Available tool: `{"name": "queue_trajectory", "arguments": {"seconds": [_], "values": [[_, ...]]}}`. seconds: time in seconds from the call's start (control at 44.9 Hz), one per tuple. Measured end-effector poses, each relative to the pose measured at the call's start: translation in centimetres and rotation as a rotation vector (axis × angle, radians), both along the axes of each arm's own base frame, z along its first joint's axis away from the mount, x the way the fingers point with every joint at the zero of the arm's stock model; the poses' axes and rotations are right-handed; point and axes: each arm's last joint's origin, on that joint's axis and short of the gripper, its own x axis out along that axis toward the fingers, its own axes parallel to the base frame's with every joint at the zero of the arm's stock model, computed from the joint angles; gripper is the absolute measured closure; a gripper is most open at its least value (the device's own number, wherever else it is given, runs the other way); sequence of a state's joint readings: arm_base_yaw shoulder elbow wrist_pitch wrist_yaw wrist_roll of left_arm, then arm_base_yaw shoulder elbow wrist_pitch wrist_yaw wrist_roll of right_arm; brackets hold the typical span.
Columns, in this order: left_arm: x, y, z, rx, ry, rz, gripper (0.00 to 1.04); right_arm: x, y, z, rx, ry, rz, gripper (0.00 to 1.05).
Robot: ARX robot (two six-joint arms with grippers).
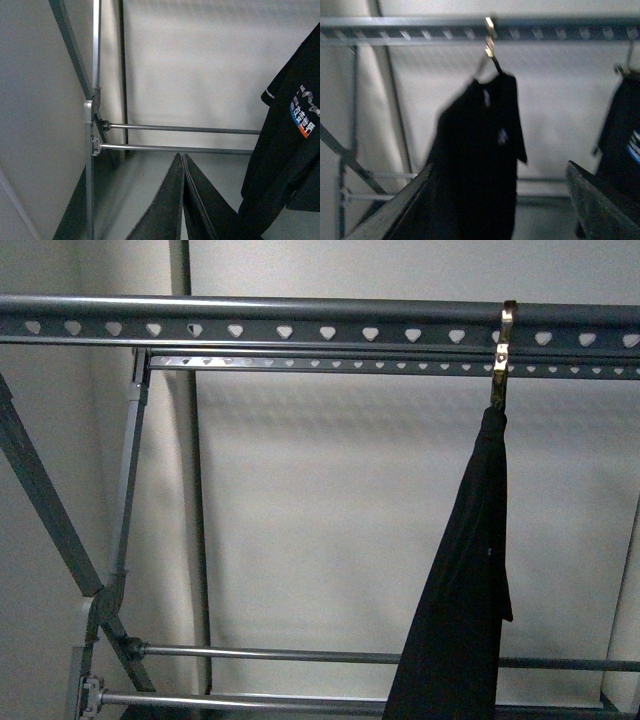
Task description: Hang clothes on hanger
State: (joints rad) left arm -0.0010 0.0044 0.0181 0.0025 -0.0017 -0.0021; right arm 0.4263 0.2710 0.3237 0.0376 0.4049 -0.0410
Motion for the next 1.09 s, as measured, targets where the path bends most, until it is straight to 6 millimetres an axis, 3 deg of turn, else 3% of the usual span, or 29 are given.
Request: {"name": "queue_trajectory", "arguments": {"seconds": [0.045,0.089,0.379,0.557,0.802,1.091], "values": [[0.0,0.0,0.0,0.000,0.000,-0.001,1.01,0.0,-0.3,-3.6,-0.007,0.050,-0.015,0.41],[0.0,0.0,0.0,0.000,0.000,-0.002,1.01,0.2,-0.5,-5.9,-0.021,0.098,-0.007,0.51],[0.0,0.0,0.0,0.000,0.000,-0.001,1.01,0.1,-1.9,-7.0,-0.008,0.077,-0.009,1.03],[0.0,0.0,0.0,0.000,0.000,0.000,1.01,0.1,-3.1,-7.6,-0.005,0.080,-0.020,1.02],[0.0,0.0,0.0,0.000,0.000,-0.001,1.01,0.1,-3.1,-9.1,-0.005,0.086,-0.017,1.02],[0.0,0.0,0.0,0.000,0.000,-0.001,1.01,0.1,-3.1,-9.1,-0.006,0.085,-0.017,1.02]]}}
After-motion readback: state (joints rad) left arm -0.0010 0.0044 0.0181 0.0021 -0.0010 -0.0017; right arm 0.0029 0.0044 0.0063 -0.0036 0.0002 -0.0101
